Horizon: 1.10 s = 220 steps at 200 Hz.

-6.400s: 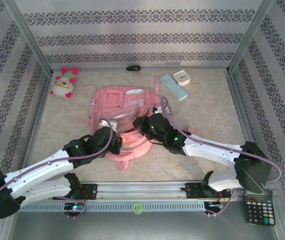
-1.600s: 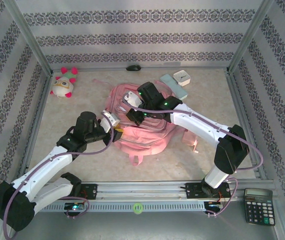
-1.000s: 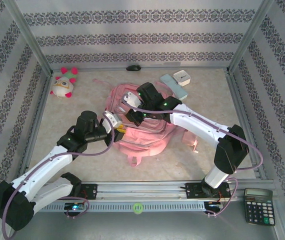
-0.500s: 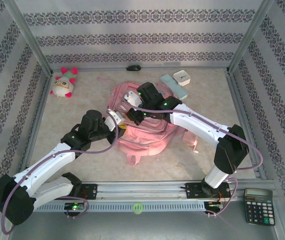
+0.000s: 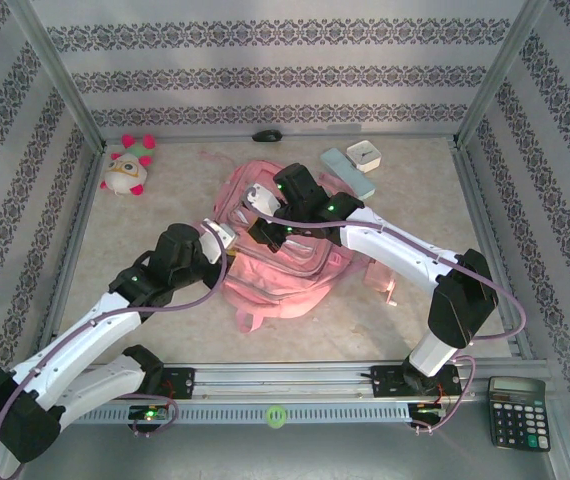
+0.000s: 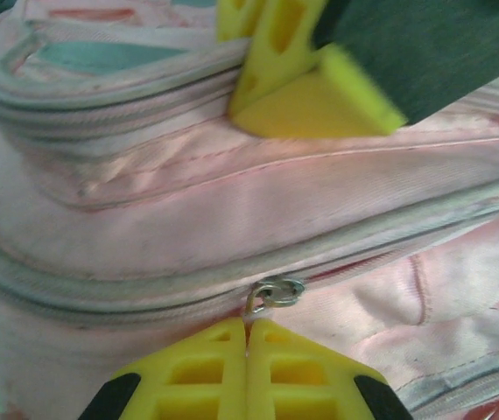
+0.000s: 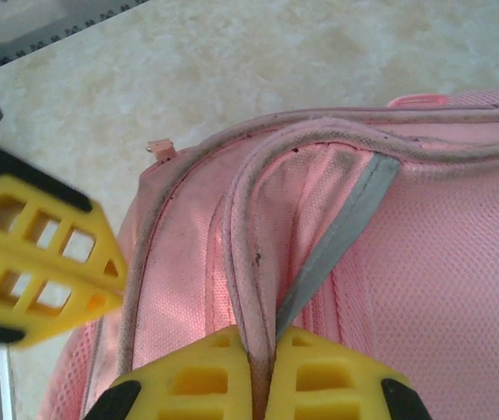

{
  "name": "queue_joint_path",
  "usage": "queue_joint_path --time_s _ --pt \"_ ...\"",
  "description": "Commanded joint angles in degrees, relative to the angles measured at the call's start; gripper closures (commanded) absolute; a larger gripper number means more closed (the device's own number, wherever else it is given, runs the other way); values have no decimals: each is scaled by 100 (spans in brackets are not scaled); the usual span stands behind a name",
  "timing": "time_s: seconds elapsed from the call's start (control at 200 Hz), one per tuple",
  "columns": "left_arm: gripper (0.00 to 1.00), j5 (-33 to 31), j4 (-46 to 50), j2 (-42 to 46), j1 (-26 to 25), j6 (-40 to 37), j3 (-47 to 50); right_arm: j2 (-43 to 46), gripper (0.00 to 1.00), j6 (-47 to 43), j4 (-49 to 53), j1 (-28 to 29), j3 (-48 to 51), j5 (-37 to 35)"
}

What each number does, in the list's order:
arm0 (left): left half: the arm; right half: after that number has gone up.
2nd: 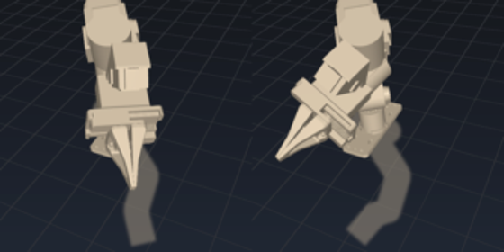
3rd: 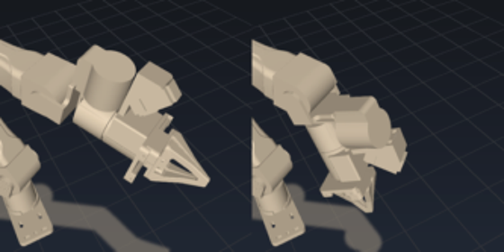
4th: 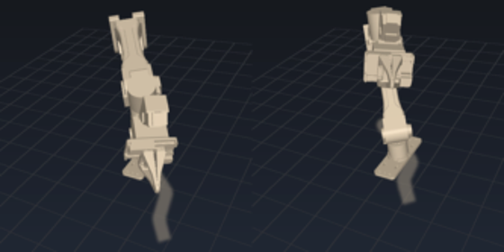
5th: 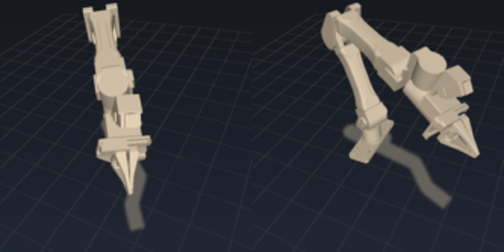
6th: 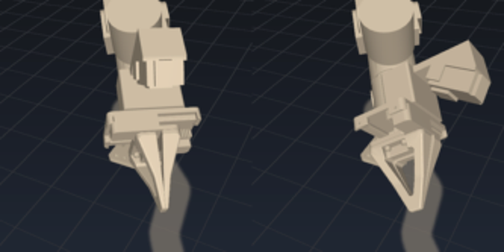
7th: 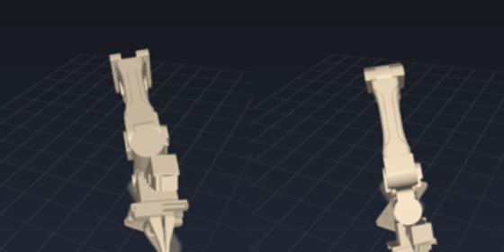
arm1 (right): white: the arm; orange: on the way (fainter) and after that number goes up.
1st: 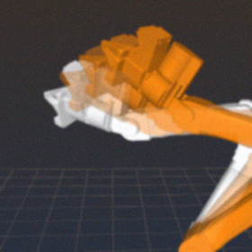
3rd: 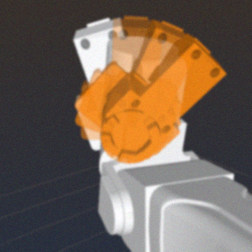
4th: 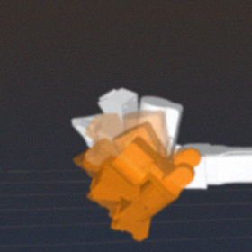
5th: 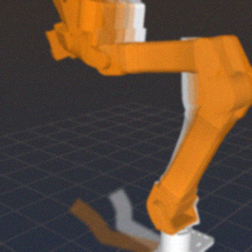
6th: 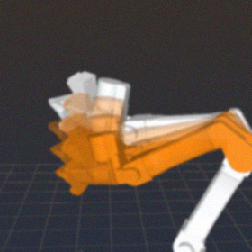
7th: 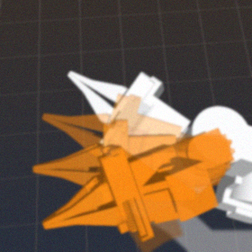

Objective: Pack the student bag

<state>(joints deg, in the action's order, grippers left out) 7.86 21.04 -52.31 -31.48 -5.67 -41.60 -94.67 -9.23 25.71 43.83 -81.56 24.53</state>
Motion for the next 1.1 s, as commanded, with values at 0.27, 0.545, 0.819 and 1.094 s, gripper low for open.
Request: queue_joint_path --time_s 0.27,0.545,0.819,1.094 --pt "100 -432 678 -155 283 -175 -414 642 100 -619 60 -162 48 1241" --pt "65 1095 557 155 70 1507 -423 429 100 795 -203 -170 -176 288" --pt "60 -242 1427 496 -645 2100 -654 121 100 1825 -291 -41 -430 133" --pt "52 -1234 1332 16 -1046 1863 -796 -104 100 1969 -224 80 -725 274"
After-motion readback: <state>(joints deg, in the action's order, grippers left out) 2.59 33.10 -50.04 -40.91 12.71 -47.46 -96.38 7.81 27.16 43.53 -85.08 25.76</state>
